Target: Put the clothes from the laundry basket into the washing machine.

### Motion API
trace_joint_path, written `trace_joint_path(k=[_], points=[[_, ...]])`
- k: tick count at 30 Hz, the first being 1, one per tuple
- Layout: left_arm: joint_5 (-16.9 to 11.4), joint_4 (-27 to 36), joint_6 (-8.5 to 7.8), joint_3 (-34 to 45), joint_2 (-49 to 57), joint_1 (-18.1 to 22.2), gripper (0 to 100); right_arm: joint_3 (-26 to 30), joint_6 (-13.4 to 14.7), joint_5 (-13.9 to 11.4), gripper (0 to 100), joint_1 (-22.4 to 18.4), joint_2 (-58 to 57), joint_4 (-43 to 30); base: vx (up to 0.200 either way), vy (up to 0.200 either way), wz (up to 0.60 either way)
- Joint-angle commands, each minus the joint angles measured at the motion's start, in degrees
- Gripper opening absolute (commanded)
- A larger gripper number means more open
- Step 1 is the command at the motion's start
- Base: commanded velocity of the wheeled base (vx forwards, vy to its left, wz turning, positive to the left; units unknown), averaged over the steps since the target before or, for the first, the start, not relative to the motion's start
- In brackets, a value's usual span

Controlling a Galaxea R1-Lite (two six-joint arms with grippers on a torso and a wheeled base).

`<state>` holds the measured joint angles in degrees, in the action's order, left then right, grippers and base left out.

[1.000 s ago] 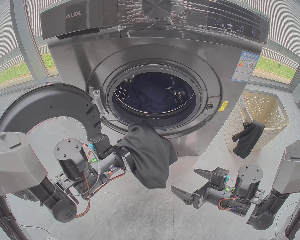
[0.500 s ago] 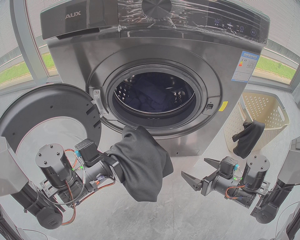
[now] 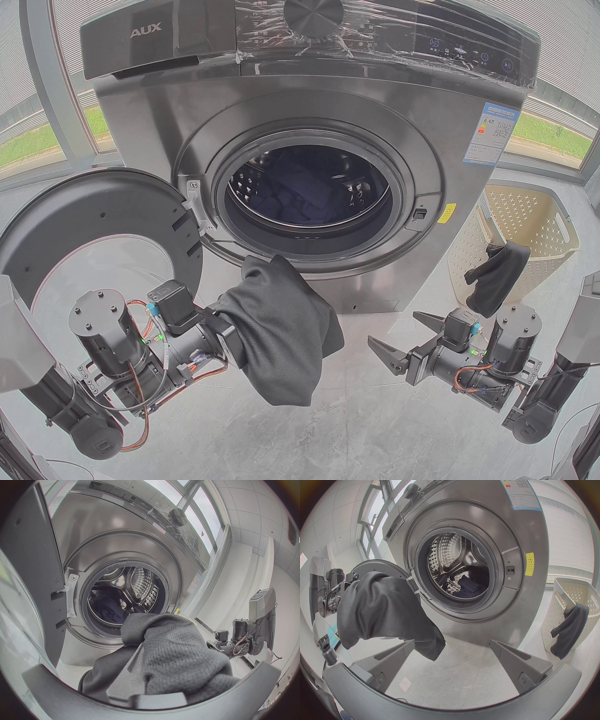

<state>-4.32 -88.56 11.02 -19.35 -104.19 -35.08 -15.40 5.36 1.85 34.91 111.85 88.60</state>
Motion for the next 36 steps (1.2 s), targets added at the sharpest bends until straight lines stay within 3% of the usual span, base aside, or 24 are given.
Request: trace_joint_path(k=[1, 8, 18, 36], points=[[0.01, -0.03, -0.47, 0.19, -0.4, 0.02, 0, 0.02, 0.0, -0.01, 100, 0.15, 0.21, -0.01, 0.2, 0.0, 0.0], [0.27, -0.03, -4.96, 0.89, -2.77, -0.6, 0, 0.02, 0.0, -0.01, 100, 0.24, 0.21, -0.01, 0.057, 0.0, 0.0], [0.1, -0.12, -4.96, 0.98, -3.39, -0.86, 0, 0.1, 0.09, 0.08, 100, 0.42, 0.12, -0.01, 0.16, 0.0, 0.0], [0.27, -0.12, -4.87, 2.91, -3.39, -2.09, 0, 0.54, 0.44, 1.22, 100, 1.91, -1.28, -0.01, 0.0, 0.0, 0.0]])
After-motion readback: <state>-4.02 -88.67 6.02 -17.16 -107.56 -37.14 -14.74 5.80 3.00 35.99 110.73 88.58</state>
